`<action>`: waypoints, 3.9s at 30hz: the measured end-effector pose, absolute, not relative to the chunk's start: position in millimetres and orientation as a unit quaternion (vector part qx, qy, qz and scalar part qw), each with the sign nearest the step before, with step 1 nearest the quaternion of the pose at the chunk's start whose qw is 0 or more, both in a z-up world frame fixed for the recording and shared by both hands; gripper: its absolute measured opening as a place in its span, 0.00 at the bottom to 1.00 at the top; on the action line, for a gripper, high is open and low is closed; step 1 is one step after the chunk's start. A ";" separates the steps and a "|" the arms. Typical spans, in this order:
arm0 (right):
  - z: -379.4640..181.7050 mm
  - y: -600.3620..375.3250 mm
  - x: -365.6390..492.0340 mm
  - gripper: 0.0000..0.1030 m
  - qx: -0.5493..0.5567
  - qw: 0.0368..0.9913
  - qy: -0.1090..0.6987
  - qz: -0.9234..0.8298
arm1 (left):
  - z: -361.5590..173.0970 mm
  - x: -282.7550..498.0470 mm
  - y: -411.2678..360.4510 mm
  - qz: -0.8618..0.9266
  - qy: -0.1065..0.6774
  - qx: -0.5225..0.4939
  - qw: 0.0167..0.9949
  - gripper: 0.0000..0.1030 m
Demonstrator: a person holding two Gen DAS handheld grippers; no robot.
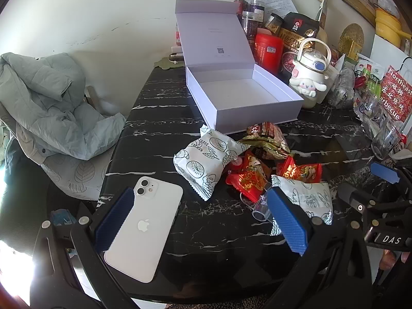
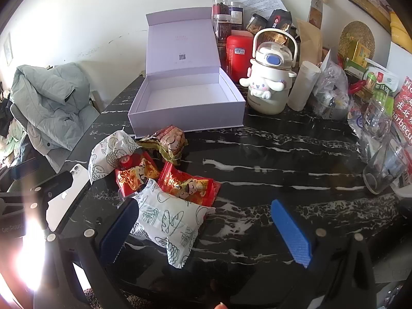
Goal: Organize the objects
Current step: 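Move both grippers toward the snack pile on the table, then close the right gripper on the large white patterned snack pouch, then grasp the clear plastic stand with the left gripper while the right gripper holds the pouch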
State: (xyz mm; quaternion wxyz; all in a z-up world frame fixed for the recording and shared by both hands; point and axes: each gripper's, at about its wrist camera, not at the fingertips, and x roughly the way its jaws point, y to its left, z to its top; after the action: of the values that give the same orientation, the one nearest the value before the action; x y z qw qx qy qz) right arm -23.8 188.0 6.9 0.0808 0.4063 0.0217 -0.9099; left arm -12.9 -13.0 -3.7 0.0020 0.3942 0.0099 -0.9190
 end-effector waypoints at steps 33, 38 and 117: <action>0.4 189.3 -13.9 1.00 0.412 0.086 0.022 -0.907 | -9.7 -1.1 -8.8 -0.915 0.001 0.402 0.014 1.00; -3.5 190.8 -3.8 1.00 0.416 0.090 0.022 -0.905 | -13.5 4.1 -6.6 -0.913 0.000 0.407 0.017 1.00; -43.1 225.8 -14.6 0.65 0.457 0.182 -0.034 -0.870 | -83.5 -56.0 45.5 -0.872 0.022 0.484 -0.078 0.80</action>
State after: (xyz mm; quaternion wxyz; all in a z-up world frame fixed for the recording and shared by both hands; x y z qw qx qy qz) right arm -14.6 225.8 -43.1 0.1821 0.4574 -0.0336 -0.8698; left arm -56.0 45.5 -83.5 -0.0778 0.4835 0.0218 -0.8716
